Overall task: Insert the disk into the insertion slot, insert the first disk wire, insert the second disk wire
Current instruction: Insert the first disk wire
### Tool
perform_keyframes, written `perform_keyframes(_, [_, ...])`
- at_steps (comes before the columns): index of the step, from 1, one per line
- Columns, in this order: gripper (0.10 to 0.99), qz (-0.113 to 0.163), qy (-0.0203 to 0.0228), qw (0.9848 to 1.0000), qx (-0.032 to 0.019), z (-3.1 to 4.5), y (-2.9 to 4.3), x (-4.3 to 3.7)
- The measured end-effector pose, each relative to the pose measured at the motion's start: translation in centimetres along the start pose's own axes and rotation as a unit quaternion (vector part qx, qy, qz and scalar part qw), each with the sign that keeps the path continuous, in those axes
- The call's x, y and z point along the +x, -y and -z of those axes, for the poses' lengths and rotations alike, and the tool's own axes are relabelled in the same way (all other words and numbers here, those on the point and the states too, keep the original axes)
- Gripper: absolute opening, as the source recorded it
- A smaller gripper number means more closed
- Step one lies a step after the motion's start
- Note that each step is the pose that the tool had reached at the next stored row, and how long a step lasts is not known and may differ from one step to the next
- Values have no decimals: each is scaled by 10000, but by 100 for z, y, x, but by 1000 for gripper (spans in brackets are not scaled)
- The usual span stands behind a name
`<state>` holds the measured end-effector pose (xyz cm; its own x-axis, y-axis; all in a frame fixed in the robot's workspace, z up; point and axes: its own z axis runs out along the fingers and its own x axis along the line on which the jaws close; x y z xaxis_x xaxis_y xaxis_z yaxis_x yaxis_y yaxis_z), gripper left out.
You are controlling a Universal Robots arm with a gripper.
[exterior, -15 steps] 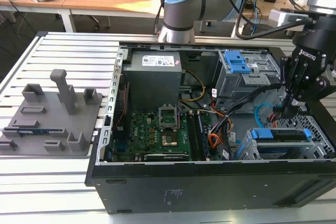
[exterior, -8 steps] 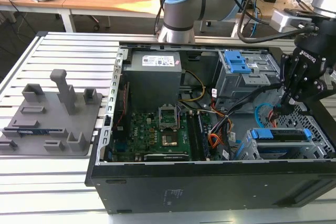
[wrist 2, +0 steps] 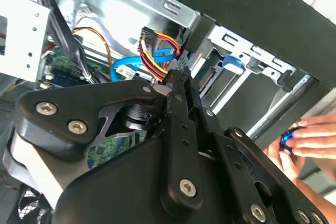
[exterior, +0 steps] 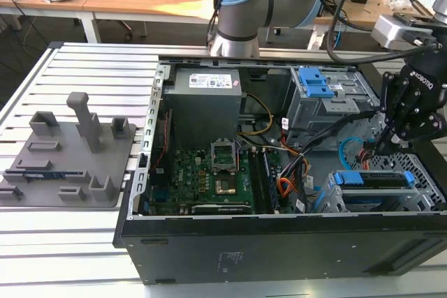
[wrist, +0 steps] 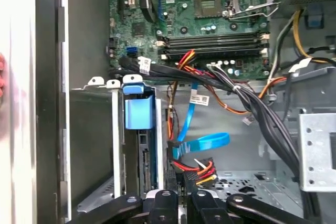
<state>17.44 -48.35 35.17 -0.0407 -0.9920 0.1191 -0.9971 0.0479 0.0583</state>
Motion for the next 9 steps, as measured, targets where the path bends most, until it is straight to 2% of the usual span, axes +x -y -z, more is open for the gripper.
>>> perform_keyframes(1, [165, 8, 122, 9999, -5, 7, 6, 22])
perform_keyframes(2, [165, 19, 285, 9996, -12, 7, 10, 66])
perform_keyframes(4, [165, 25, 387, 9992, -16, 5, 11, 99])
perform_keyframes(5, [165, 27, 416, 9991, -19, 3, 12, 106])
perform_keyframes(9, [165, 27, 417, 9991, -19, 4, 12, 106])
